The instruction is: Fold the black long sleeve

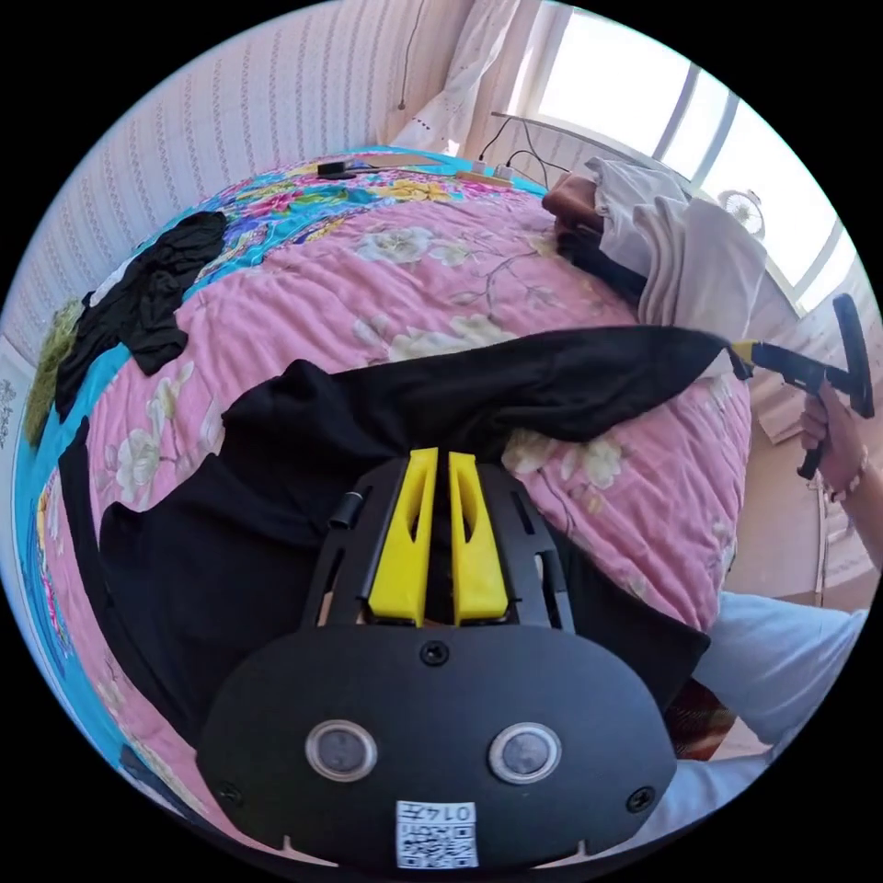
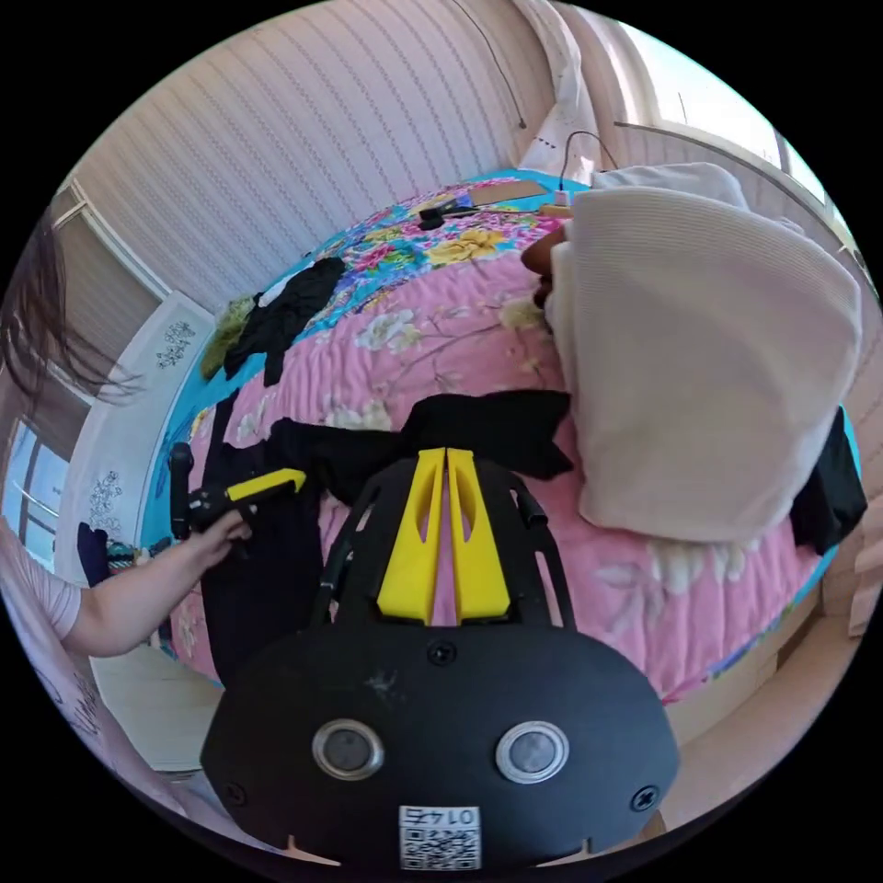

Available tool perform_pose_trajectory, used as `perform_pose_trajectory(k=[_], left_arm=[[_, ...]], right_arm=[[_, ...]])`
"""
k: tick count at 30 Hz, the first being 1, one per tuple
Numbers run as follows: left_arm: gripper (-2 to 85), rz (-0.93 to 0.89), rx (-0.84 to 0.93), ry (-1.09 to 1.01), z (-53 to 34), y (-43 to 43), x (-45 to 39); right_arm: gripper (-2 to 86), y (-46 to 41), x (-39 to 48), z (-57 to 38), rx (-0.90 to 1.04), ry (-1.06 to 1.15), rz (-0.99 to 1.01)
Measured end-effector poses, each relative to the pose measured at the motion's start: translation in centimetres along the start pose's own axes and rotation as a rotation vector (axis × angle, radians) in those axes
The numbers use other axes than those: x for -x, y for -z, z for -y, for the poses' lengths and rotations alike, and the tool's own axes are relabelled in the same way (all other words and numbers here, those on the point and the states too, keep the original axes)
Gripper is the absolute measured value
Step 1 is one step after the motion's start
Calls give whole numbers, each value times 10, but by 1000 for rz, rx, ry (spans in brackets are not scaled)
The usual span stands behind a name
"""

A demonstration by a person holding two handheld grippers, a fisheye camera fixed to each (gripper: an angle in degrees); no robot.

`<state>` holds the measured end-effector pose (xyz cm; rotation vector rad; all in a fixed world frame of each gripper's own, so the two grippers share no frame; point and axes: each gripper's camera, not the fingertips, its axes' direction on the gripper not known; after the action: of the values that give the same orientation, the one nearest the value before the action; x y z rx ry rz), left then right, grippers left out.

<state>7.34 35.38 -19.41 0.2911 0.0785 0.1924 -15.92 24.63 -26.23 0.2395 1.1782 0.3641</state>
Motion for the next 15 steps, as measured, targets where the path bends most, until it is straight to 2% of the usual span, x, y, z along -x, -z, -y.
perform_pose_trajectory(k=[4, 10, 13, 15], left_arm=[[32, -66, -1, -102, 3, 9, -22], [68, -107, 20, -134, 28, -36, -61], [73, -175, 21, -150, 43, -69, -82], [72, -137, 85, -163, 47, -98, -92]], right_arm=[[15, -7, -68, -36, 145, -75, -77], [88, -32, -152, -50, 124, -237, 12], [106, -49, -189, -45, 42, -289, 22], [95, -67, -210, -42, 63, -285, 58]])
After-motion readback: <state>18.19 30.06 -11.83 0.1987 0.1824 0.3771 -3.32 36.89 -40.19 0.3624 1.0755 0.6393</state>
